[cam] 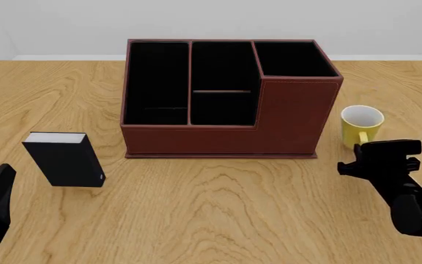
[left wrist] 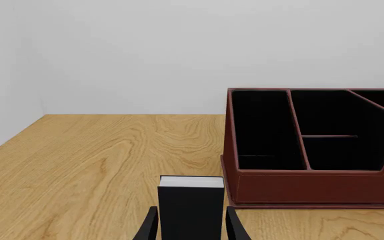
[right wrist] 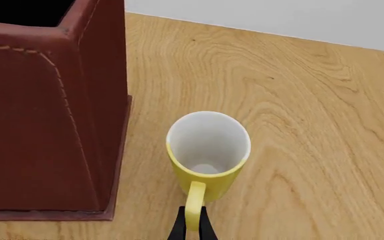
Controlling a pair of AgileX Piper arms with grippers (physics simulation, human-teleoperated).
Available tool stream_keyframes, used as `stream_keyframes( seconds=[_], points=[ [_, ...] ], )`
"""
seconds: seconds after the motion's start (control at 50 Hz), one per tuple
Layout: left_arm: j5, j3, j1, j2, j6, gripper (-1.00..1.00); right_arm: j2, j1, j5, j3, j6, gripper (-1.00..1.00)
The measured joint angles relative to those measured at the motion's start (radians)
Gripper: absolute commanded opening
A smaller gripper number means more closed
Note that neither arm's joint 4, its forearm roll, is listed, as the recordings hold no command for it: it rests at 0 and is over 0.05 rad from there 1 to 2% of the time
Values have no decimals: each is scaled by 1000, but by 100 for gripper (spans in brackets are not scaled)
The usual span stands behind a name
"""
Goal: Pick up the yellow and white mug and place it to the right of the caddy.
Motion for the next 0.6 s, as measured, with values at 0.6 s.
stream_keyframes(
  seconds=[0.6],
  points=[
    [0,0,0,0,0,100,48,-13,-51,-11,-14,-100]
  ],
)
